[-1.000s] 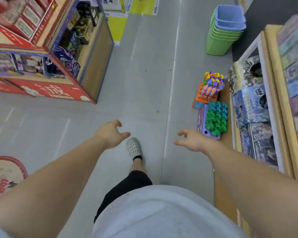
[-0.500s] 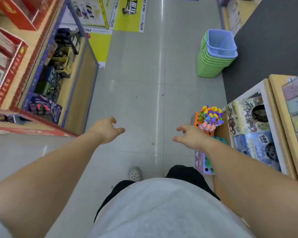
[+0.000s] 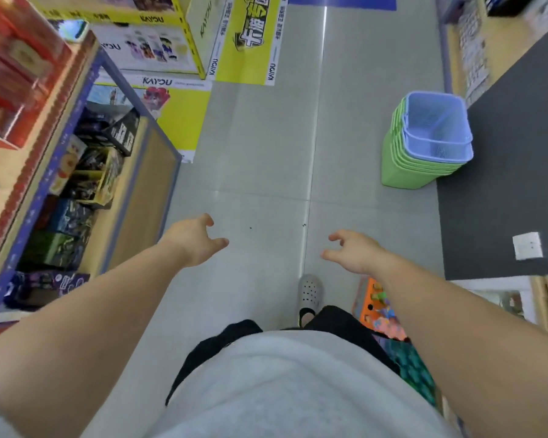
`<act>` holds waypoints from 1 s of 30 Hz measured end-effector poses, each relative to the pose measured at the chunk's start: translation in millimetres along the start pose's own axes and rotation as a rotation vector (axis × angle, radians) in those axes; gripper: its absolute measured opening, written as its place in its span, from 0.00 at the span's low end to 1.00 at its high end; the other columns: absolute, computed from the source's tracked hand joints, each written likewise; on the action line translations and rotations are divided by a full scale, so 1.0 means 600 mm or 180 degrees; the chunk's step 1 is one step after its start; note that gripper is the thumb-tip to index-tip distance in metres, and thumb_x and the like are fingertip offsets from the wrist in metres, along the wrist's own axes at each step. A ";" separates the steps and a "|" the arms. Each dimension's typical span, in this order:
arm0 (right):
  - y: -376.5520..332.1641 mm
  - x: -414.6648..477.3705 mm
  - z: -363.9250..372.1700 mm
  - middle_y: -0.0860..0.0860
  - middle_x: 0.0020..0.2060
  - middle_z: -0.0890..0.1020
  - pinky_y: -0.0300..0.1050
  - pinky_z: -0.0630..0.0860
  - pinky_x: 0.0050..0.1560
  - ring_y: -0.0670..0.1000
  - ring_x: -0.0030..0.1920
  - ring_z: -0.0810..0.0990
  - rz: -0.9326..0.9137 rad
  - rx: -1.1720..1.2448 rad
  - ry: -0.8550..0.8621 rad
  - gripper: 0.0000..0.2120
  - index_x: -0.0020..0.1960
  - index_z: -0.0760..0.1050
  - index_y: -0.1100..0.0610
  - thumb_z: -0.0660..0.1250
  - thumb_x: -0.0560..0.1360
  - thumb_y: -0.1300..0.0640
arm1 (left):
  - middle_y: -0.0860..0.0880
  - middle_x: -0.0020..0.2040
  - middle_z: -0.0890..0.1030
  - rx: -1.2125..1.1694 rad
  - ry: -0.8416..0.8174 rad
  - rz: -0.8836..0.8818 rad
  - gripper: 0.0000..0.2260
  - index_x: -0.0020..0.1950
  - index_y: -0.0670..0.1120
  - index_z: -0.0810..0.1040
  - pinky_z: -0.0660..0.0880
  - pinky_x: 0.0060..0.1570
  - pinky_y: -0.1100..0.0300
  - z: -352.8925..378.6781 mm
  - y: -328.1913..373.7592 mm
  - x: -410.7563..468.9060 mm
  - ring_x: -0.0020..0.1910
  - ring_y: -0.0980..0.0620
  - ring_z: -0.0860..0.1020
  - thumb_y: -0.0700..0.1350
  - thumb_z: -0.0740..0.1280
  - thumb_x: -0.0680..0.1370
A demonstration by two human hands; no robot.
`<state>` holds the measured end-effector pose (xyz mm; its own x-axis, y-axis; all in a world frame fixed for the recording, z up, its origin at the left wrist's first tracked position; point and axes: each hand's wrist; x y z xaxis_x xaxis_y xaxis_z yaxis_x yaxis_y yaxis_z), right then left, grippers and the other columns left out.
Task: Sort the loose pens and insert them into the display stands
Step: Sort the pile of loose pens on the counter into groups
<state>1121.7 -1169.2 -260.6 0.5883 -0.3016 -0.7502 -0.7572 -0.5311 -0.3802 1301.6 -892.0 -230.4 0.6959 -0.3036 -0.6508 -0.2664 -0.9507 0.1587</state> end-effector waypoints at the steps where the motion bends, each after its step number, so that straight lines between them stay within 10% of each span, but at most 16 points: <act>1: -0.010 0.023 -0.039 0.54 0.68 0.76 0.43 0.69 0.62 0.54 0.67 0.75 -0.0016 -0.0065 -0.0017 0.30 0.73 0.69 0.51 0.71 0.75 0.42 | 0.44 0.69 0.74 0.0075 0.0052 0.0049 0.30 0.75 0.49 0.66 0.76 0.59 0.49 -0.021 0.023 0.020 0.63 0.42 0.76 0.63 0.66 0.78; 30: -0.697 0.646 -0.571 0.54 0.71 0.72 0.43 0.69 0.61 0.53 0.68 0.74 -0.0309 -0.0455 -0.0065 0.28 0.73 0.70 0.51 0.70 0.76 0.45 | 0.43 0.71 0.73 -0.0275 0.0296 -0.0116 0.30 0.75 0.48 0.67 0.75 0.61 0.45 -0.676 -0.055 0.746 0.66 0.39 0.74 0.62 0.67 0.78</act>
<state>1763.4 -1335.4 -207.1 0.6498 -0.2280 -0.7251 -0.6481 -0.6646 -0.3719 1892.2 -1022.1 -225.9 0.7641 -0.2694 -0.5862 -0.1841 -0.9619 0.2021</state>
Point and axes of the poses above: each hand's wrist, its own x-axis towards the middle knuckle, its own z-axis out of the palm, y = z × x
